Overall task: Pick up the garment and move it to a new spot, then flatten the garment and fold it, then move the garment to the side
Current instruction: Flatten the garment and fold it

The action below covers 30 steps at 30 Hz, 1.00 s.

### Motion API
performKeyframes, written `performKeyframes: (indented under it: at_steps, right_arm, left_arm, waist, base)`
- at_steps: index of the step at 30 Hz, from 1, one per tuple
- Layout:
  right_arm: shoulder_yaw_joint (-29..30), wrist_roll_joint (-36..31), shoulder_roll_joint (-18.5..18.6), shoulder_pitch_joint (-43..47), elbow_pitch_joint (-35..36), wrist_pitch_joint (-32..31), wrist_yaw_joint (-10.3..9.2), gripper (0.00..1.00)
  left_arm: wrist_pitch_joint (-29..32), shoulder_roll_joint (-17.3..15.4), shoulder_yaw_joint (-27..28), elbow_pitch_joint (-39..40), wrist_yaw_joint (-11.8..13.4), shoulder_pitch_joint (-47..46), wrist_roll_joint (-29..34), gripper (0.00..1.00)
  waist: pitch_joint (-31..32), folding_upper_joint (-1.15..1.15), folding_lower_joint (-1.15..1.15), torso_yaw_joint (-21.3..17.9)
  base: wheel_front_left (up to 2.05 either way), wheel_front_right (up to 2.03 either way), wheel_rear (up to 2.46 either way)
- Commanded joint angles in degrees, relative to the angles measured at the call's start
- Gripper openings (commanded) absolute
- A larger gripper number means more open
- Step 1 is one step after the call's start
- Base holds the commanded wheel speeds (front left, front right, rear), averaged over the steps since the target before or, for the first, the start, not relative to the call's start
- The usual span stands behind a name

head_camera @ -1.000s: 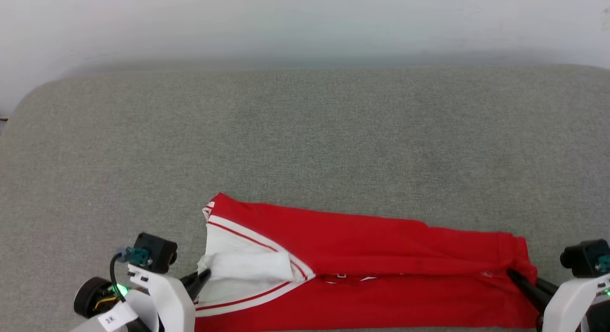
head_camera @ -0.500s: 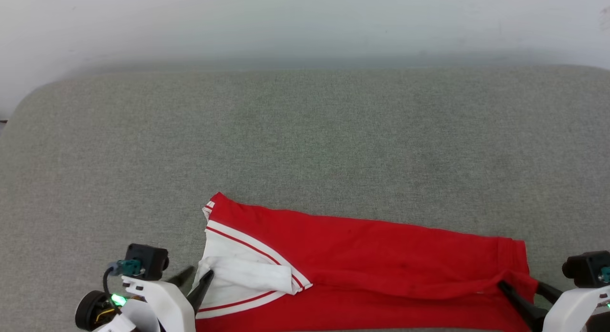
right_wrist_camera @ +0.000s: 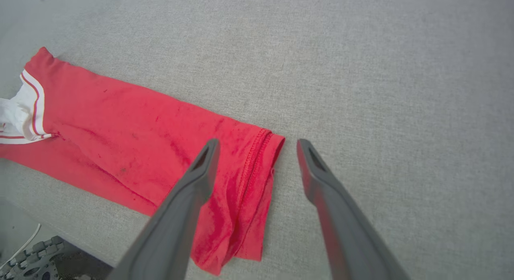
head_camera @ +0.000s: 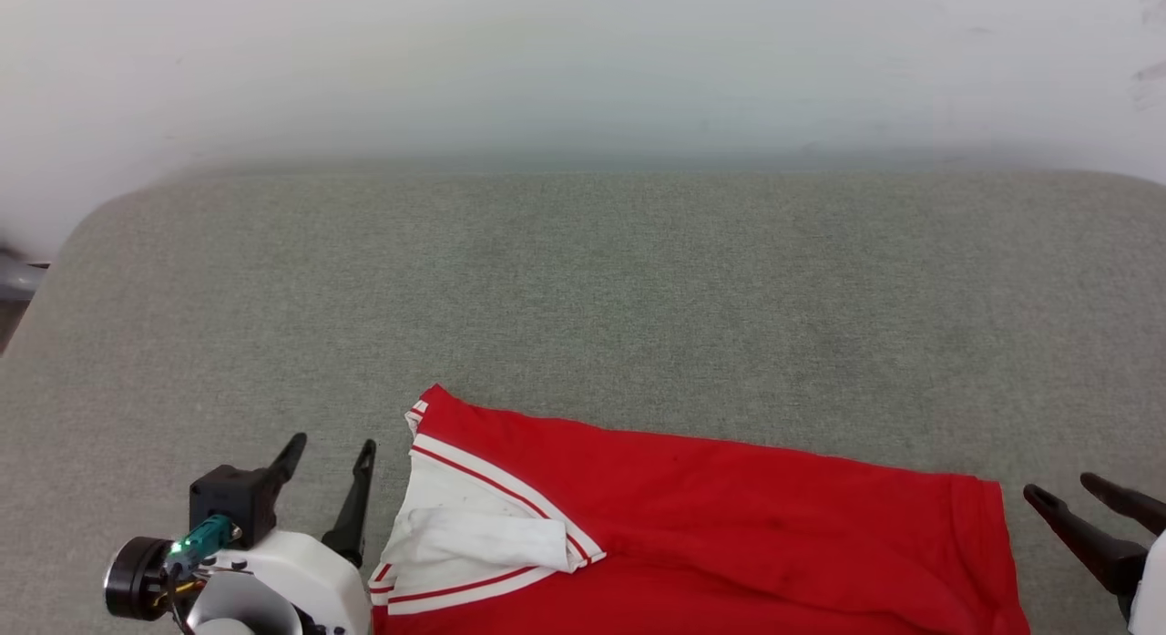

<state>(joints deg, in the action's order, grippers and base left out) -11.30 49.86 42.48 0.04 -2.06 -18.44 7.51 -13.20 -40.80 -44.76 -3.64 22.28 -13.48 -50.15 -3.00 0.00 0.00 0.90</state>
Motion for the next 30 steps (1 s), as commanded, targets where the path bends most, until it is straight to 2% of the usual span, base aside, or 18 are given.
performKeyframes:
  at_steps: [1,6,12,17,30]
  right_arm:
    - [0.7,1.3,0.4,0.8,-0.4,-2.5,-0.05,1.00]
    - [1.2,4.9,1.0,0.5,-3.3,-11.1,-0.05,1.00]
    - [0.8,6.3,-1.1,-2.0,-8.2,-15.2,-0.05,1.00]
    - [-0.9,6.5,-3.6,-3.7,-12.3,-15.5,-0.05,1.00]
    - [-10.1,9.1,-8.7,-6.5,-17.3,-12.4,-0.03,1.00]
  left_arm:
    - [-1.0,0.4,1.0,0.2,1.2,0.7,1.3,1.00]
    - [-2.0,2.0,4.3,0.8,3.8,2.2,4.9,1.00]
    - [-2.1,5.7,10.6,2.8,4.8,4.4,12.6,1.00]
    - [-2.1,9.5,15.4,3.6,3.5,6.6,18.2,1.00]
    - [-2.1,19.1,25.9,4.7,-2.8,12.1,29.8,1.00]
  waist:
    - [0.2,0.00,0.00,0.3]
    - [-0.1,0.00,0.00,1.0]
    - [-1.5,0.00,0.00,2.4]
    - [-2.7,0.00,0.00,3.9]
    - [-4.5,0.00,0.00,5.6]
  base:
    - [0.00,0.00,0.00]
    - [0.00,0.00,0.00]
    - [0.00,0.00,0.00]
    - [0.00,0.00,0.00]
    - [0.00,0.00,0.00]
